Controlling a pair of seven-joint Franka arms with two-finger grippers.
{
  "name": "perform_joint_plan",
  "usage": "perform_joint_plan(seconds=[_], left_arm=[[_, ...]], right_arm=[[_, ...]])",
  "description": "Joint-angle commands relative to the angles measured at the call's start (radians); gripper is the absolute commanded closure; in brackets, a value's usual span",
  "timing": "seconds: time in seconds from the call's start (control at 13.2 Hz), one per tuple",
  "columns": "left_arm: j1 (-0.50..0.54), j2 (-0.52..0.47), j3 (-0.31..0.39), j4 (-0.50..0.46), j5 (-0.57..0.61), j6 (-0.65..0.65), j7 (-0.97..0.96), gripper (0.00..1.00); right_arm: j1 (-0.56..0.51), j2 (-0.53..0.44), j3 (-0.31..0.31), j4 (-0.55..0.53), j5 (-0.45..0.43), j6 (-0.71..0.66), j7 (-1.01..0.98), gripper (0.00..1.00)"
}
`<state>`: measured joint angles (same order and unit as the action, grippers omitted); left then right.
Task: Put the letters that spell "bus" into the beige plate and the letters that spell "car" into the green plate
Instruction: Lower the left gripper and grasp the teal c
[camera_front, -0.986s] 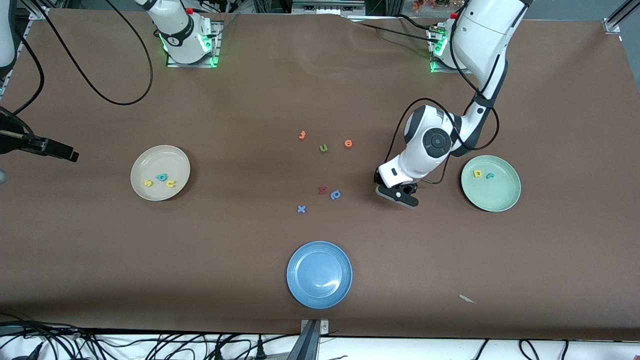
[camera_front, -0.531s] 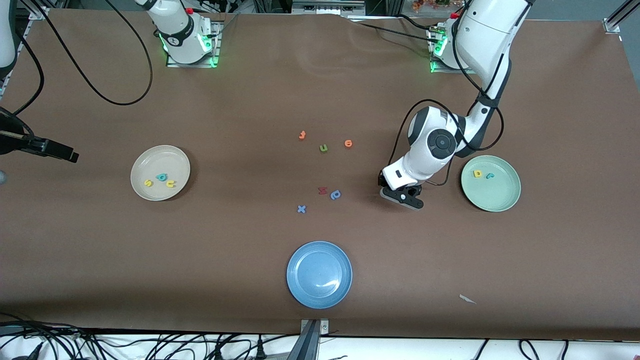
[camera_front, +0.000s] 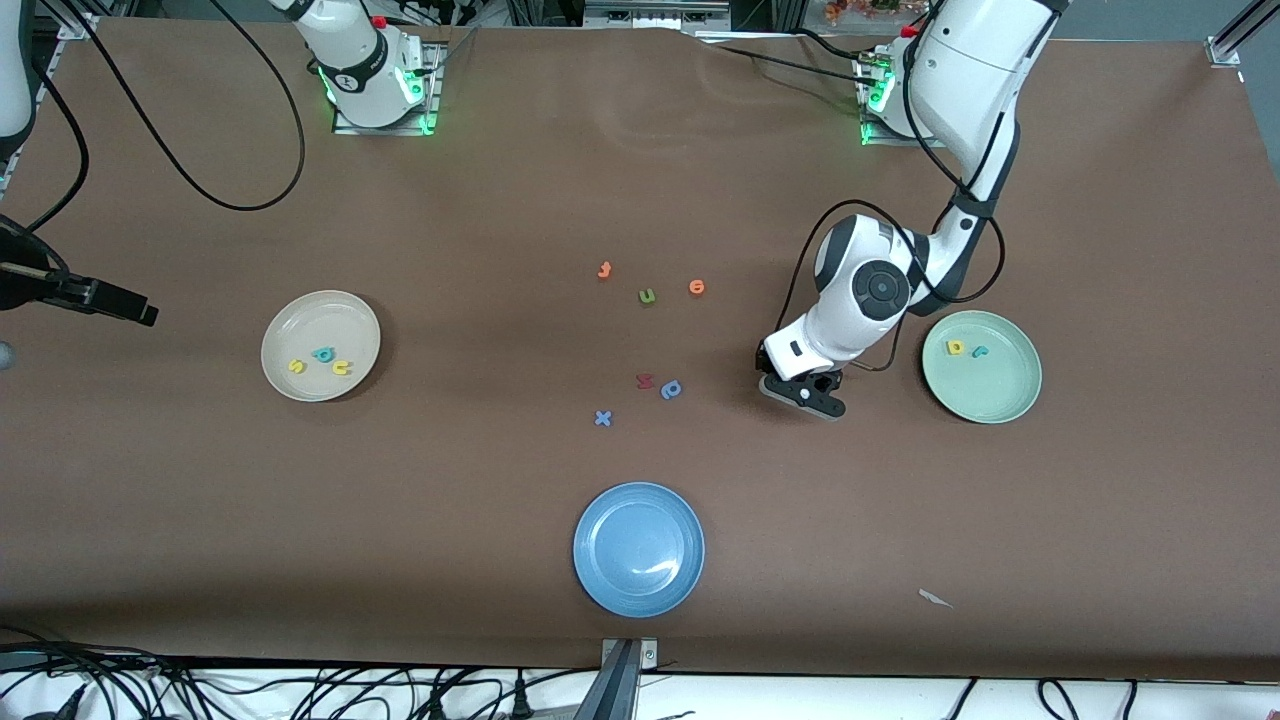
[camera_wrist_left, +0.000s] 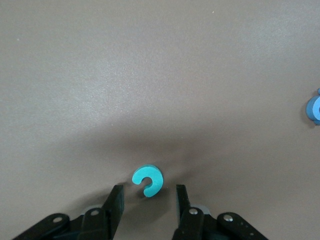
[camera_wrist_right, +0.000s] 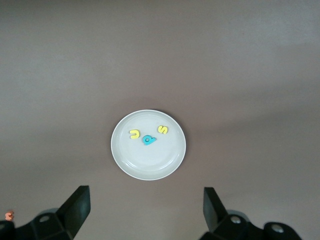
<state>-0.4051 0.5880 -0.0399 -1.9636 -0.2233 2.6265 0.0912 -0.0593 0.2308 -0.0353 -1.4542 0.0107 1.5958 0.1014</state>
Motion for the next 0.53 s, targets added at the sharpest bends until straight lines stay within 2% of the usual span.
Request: perform_joint_plan(seconds=[0.0, 0.45], left_arm=[[-0.011, 0.01, 0.009, 0.009, 0.025, -0.003, 0.002, 0.5], [-0.014, 0.018, 0.02, 0.032, 0.025, -0.003, 0.001, 0.5]], right_arm=[[-0.014, -0.011, 0.015, -0.015, -0.005, 0.01, 0.0, 0.0], [-0.014, -0.01, 0.015, -0.015, -0.005, 0.01, 0.0, 0.0]])
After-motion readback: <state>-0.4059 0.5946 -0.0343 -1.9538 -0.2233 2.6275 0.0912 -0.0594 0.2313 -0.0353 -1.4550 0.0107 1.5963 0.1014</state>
